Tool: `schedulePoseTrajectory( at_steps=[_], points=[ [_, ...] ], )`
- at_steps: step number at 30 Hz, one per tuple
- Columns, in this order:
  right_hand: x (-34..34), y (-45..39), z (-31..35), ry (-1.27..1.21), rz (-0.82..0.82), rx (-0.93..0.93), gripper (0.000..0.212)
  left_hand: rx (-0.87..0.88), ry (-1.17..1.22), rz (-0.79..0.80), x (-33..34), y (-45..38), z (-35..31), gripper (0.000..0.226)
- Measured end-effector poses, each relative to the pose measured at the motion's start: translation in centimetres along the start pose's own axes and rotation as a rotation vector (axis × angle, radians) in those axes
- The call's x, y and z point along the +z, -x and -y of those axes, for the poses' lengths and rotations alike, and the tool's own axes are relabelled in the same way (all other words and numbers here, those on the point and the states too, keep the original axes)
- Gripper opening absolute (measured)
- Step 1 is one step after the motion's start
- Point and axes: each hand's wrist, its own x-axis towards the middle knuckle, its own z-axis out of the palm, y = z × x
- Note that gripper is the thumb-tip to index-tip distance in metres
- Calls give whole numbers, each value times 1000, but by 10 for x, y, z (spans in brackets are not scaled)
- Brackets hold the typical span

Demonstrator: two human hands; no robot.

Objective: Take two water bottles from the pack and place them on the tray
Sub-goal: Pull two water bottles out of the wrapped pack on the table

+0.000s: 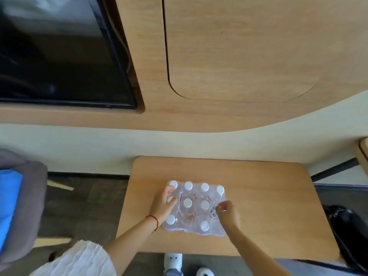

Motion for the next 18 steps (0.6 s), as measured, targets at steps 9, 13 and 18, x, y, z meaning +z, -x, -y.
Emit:
schedulePoseTrajectory(
  at_steps=[9, 13, 18],
  points=[
    [22, -16, -33, 291, -70, -344, 20, 193, -511, 194, 47, -31, 66, 116],
    [33, -31, -16, 565, 83, -507, 38, 147, -630, 175, 59, -32, 68, 126],
    [46, -46, 4, 937, 205, -433, 48, 177, -620, 135, 57, -31, 72, 118]
  ],
)
